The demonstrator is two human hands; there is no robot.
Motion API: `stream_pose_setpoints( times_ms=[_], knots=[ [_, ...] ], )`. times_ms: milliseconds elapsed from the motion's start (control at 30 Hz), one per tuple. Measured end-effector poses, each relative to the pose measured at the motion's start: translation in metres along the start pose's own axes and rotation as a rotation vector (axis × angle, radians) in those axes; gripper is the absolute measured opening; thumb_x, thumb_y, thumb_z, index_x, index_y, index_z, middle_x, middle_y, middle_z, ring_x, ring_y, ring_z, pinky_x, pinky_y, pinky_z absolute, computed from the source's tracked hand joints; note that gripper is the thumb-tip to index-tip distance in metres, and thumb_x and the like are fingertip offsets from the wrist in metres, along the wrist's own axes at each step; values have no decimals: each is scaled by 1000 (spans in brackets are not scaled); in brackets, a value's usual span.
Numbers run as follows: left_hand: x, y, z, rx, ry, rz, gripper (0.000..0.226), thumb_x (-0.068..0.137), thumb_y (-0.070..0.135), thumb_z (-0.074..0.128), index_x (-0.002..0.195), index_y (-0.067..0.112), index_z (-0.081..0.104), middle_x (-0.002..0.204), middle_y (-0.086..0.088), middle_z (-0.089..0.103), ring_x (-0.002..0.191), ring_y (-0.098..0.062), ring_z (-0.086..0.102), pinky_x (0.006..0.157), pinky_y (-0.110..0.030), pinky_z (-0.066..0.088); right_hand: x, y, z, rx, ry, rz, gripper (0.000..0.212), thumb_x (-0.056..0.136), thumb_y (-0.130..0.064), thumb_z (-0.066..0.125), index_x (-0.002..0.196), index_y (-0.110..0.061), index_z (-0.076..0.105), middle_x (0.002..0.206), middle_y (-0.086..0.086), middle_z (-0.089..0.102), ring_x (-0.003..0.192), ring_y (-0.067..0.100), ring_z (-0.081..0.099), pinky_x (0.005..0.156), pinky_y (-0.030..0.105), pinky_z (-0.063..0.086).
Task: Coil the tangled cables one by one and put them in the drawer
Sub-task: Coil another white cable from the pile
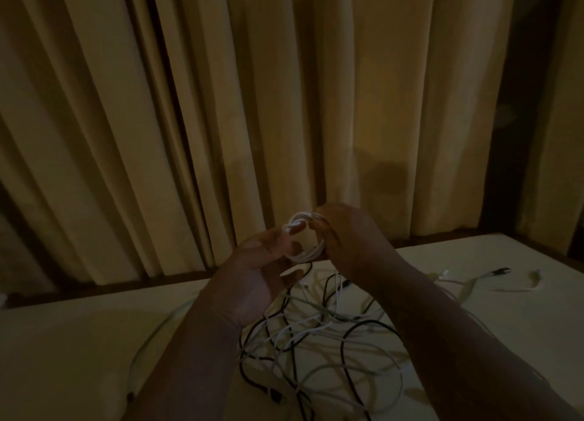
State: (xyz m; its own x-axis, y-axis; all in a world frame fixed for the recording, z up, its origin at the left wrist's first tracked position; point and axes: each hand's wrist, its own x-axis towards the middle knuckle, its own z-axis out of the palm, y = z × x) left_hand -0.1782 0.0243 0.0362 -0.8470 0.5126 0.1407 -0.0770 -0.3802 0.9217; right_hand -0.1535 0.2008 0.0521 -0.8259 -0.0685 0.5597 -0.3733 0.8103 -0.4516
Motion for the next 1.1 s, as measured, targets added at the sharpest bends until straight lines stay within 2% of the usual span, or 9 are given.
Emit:
stream_pose_setpoints(
  times_ms=[67,233,367,433,533,667,833,967,1100],
  knots=[
    [2,-3,6,139,107,45,31,82,11,74,112,8,71,107,-11,74,104,-31,67,84,-39,52,2,7,5,-22,1,34,18,107,-27,43,92,-23,51,85,-5,54,70,3,48,58,19,32],
    [6,-13,17,541,306,276,24,91,9,68,109,24,75,101,2,77,99,-17,72,90,-40,57,3,10,8,-9,43,48,19,107,-26,44,90,-22,52,80,-7,53,69,4,47,58,24,34],
    [4,-14,20,773,416,426,26,91,17,69,114,30,74,109,11,71,97,-5,66,84,-28,55,3,6,7,-2,95,8,19,106,-24,45,90,-20,53,78,-7,51,68,4,47,57,22,33],
    [6,-13,18,939,432,439,27,93,21,67,119,23,72,117,7,64,99,-8,63,84,-30,56,3,4,6,-19,91,18,18,106,-25,44,91,-20,52,79,-7,50,68,2,46,56,19,31],
    [6,-10,16,1173,423,365,19,96,24,61,110,18,72,108,-4,61,85,-14,59,69,-29,53,3,1,9,-59,45,36,16,107,-27,43,98,-19,54,85,-7,46,69,1,42,56,17,28],
    [1,-4,14,1225,425,268,16,96,20,59,97,12,73,76,-12,63,54,-13,46,50,-21,36,2,0,18,-126,5,43,22,108,-27,42,113,-12,57,97,-1,48,78,12,46,65,26,33],
    [-4,5,9,1339,479,216,14,94,26,64,93,19,76,69,2,61,55,-11,53,42,-17,31,-1,-6,26,-157,-68,-1,20,105,-14,47,123,-12,57,112,3,53,95,19,53,74,28,39],
    [-6,13,0,1177,484,199,19,89,20,68,105,28,77,72,0,72,63,-19,69,63,-32,59,-2,-7,28,-136,-103,-63,14,101,-12,53,114,-11,61,106,3,55,94,21,57,78,36,50],
    [-5,20,-6,821,504,123,22,80,11,78,102,15,75,90,-10,74,71,-21,75,71,-46,64,-3,-1,19,-9,-45,-102,10,103,-19,53,96,-16,59,85,-8,46,76,15,50,63,28,36]
  ],
)
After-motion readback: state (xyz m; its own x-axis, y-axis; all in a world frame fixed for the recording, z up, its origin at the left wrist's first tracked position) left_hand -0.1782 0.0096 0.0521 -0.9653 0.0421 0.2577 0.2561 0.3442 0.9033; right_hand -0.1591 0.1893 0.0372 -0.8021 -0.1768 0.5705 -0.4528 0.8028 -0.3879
